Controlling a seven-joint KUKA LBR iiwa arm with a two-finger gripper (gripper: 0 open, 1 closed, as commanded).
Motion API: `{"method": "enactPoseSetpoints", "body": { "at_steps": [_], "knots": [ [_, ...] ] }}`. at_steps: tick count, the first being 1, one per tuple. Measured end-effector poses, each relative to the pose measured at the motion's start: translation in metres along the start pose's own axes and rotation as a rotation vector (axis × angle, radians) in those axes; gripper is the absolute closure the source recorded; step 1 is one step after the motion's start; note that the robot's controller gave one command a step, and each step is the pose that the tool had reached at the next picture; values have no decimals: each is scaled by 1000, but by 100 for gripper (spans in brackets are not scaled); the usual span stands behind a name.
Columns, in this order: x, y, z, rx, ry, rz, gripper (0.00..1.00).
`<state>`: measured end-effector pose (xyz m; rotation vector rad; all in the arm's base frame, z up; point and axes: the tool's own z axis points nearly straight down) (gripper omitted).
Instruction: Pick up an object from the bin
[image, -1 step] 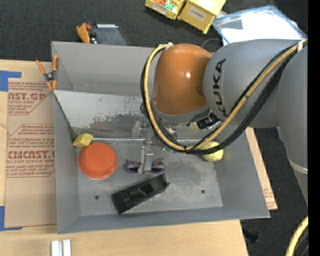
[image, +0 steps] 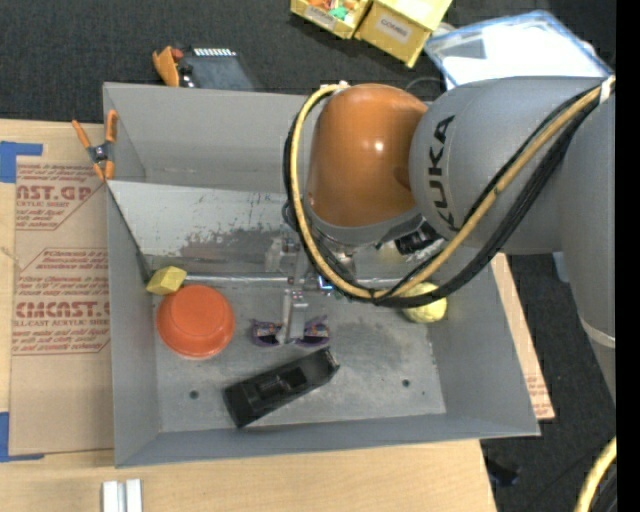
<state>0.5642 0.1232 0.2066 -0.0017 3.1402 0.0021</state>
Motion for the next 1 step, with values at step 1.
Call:
{"method": "enactPoseSetpoints", "body": {
  "at_steps": [1],
  "knots": [
    [-1, -40, 91, 0, -3, -110, 0]
  ]
}}
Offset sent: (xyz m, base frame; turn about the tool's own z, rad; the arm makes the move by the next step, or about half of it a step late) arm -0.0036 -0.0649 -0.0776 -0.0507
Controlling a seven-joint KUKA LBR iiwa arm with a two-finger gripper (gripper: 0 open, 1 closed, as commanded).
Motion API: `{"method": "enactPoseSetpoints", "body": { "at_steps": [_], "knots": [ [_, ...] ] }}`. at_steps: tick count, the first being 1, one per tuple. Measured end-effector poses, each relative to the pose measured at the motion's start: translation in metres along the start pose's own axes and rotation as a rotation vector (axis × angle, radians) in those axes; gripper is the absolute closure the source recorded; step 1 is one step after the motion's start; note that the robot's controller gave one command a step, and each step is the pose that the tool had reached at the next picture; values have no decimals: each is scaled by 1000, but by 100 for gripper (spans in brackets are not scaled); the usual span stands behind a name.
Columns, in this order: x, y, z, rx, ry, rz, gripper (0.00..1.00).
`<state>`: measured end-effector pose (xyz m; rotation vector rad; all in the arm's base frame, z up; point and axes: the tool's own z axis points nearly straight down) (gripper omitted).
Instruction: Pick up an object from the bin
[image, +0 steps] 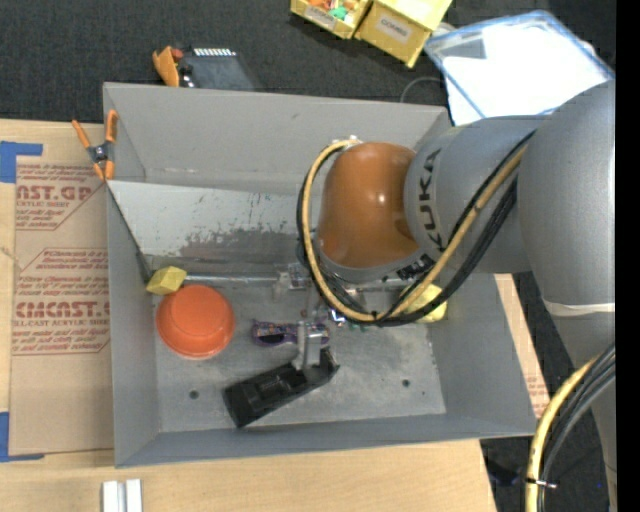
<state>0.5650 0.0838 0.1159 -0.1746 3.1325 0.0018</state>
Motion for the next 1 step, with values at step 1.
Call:
{"method": "enactPoseSetpoints", "body": {
  "at_steps": [1],
  "knots": [
    [6, -14, 6, -4, -2, 29, 0]
  ]
}}
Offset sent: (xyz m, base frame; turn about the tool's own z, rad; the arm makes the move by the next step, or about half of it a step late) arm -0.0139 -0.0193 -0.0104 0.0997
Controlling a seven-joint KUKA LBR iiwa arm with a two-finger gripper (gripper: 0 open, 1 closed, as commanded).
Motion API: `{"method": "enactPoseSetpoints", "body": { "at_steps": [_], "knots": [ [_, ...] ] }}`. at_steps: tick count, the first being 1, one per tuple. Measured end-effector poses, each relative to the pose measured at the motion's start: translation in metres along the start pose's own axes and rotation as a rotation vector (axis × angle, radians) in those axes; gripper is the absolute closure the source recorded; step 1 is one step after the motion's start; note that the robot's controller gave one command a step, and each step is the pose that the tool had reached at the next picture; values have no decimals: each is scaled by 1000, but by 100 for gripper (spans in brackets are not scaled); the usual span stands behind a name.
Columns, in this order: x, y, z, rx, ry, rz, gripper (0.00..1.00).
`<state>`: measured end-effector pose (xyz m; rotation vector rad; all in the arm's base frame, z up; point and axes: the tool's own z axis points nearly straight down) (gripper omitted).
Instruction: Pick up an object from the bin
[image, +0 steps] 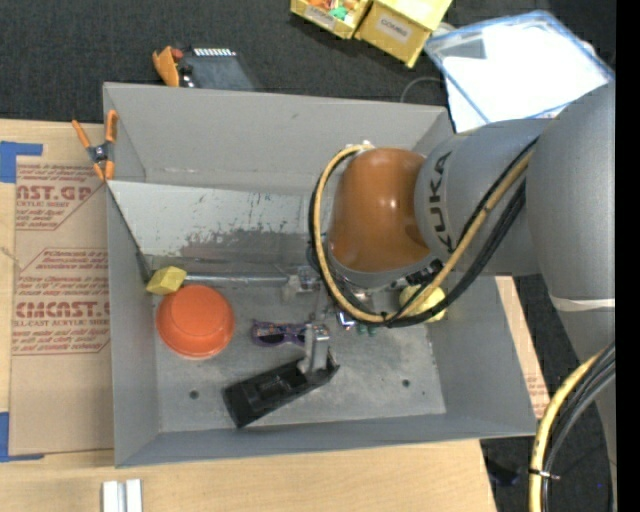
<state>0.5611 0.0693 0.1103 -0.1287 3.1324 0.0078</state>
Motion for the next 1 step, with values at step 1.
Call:
{"method": "enactPoseSetpoints", "body": {
  "at_steps": [1],
  "knots": [
    [7, -3, 1, 2, 5, 56, 0]
  ]
}}
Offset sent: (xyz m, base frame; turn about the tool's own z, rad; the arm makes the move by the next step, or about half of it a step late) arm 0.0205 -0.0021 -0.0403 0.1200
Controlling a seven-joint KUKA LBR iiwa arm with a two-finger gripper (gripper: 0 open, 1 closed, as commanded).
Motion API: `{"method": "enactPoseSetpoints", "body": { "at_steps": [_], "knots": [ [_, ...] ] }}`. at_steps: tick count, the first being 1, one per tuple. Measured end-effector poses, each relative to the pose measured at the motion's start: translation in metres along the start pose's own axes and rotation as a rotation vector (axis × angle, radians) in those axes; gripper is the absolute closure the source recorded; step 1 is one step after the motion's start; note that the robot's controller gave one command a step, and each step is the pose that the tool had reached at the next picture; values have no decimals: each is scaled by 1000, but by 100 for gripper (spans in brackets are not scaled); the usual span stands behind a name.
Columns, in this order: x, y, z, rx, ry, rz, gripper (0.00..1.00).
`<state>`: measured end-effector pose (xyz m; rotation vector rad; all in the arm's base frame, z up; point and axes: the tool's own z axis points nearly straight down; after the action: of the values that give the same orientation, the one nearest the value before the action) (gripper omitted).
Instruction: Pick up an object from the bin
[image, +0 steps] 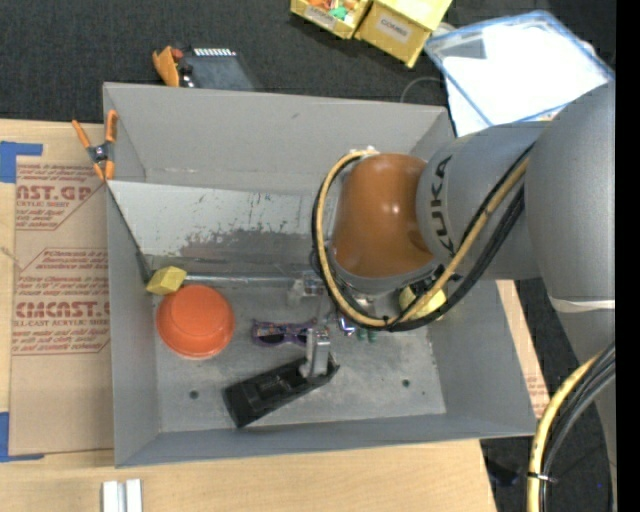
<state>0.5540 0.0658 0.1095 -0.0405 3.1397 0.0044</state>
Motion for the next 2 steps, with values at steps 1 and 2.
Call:
{"method": "enactPoseSetpoints", "body": {
  "at_steps": [1, 2],
  "knots": [
    [-31, 3, 37, -5, -20, 63, 0],
    [-26, 17, 38, -4, -9, 54, 100]
  ]
}}
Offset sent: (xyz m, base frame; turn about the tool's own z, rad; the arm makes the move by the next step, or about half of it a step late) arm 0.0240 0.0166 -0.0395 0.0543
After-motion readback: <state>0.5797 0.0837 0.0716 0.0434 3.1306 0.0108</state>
